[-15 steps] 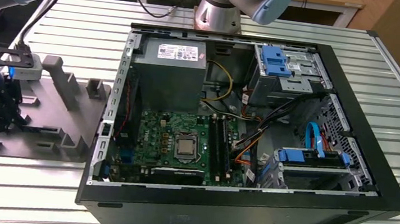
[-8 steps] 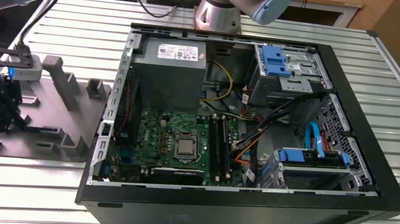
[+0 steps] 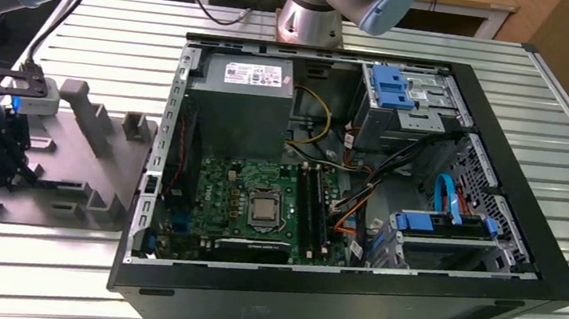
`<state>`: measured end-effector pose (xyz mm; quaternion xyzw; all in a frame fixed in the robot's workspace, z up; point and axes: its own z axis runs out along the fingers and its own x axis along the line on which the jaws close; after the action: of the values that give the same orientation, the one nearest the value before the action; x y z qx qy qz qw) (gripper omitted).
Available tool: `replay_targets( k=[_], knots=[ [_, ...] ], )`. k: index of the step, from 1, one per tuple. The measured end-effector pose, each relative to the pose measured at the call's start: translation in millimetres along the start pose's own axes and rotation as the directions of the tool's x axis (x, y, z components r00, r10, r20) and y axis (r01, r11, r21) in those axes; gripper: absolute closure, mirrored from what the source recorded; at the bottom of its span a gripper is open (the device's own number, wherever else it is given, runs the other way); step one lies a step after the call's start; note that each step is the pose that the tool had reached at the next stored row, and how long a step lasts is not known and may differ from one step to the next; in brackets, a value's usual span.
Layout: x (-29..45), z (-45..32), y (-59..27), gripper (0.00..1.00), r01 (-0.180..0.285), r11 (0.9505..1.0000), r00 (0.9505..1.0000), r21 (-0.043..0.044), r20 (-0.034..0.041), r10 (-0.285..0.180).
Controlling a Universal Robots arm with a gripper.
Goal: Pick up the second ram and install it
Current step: 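Pick up the second ram and move it above second insertion slot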
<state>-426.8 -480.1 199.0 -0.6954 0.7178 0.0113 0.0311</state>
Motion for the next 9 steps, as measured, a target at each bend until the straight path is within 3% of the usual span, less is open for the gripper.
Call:
replay_targets(
  k=[9],
  knots=[
    [0.1, 0.0, 0.0, 0.89, 0.000, 1.0000, 1.0000, 0.0000, 0.0001, 0.000]
  ],
)
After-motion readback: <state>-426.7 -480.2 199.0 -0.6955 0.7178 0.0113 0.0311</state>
